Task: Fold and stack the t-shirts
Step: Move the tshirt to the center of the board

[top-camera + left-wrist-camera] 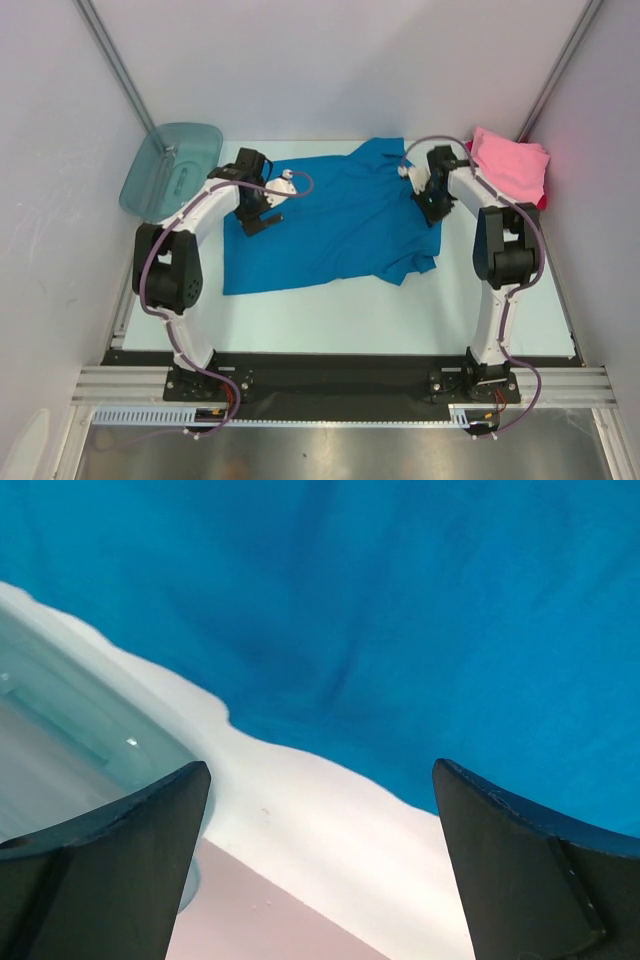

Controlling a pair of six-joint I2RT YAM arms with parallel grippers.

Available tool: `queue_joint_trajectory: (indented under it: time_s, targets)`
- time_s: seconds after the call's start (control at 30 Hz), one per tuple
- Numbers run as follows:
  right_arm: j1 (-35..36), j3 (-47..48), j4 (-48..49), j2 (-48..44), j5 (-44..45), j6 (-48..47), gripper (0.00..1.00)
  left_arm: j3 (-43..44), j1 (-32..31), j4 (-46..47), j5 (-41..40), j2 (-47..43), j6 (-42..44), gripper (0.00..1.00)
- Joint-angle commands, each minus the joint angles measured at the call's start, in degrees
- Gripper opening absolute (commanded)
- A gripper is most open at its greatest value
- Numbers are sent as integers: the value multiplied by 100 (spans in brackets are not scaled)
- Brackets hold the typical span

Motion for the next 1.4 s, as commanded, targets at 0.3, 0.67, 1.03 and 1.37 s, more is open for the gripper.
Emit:
queue_joint_trajectory:
  time_s: [0.3, 0.67, 1.03, 1.37]
  targets:
    - [-489, -855, -41, -202, -342, 212, 0, -307, -136, 281, 183, -529, -210, 100]
    - [-383, -810, -76, 17, -158, 239, 0, -456, -136, 298, 157, -652, -175, 100]
    - [-506, -986, -454, 264, 431, -7, 0, -825, -136, 298, 69, -784, 106, 100]
    - [-735, -1478, -902, -61, 686, -332, 0, -1081, -136, 96, 130, -828, 431, 100]
